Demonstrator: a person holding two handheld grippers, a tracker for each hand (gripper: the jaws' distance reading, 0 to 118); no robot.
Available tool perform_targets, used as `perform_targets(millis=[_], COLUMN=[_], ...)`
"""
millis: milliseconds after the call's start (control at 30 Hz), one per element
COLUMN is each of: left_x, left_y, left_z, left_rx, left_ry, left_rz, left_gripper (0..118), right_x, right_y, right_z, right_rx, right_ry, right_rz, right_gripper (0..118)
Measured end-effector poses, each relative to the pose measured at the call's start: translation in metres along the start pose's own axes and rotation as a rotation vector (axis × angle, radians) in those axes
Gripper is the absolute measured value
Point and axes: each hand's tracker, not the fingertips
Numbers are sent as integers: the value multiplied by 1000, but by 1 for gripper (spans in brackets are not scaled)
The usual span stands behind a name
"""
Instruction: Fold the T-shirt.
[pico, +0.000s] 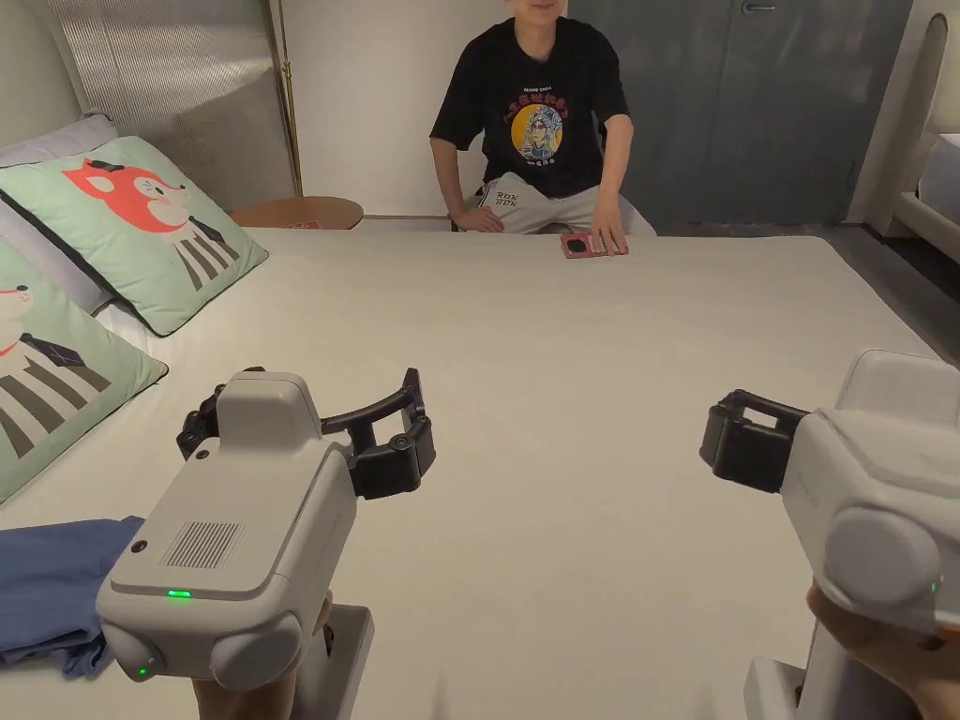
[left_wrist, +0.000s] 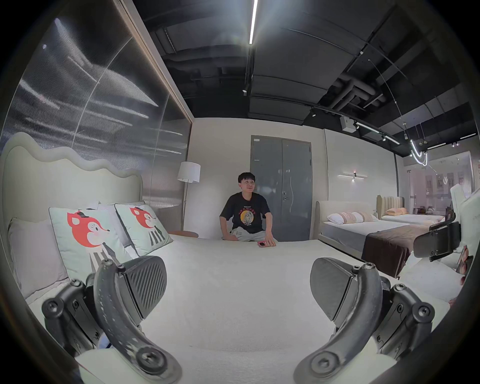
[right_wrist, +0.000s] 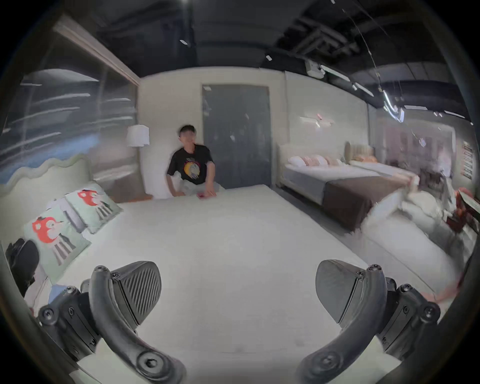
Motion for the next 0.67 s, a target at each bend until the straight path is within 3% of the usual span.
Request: perform_targets(millis=[100, 267, 367, 567, 667], left_x=[0, 1, 2, 2, 2], left_y=[3, 5, 6, 7, 8], left_z=[2, 3, 4, 5, 6], left_rx=[-1, 4, 4, 5, 4], left_ry=[-3, -3, -2, -3, -3], left_rz=[-1, 4, 0, -1, -3], left_gripper=[111, 111, 111, 111, 110], right_x=[1, 3, 2, -3, -2], right_y=[9, 12, 9, 6, 7], right_z=[0, 3, 1, 5, 2], right_rx=[-94, -129, -124, -61, -89], right_ry=[-62, 10, -6, -21, 16], right_rz=[-30, -10, -22, 51, 3], right_gripper=[118, 118, 118, 118, 118])
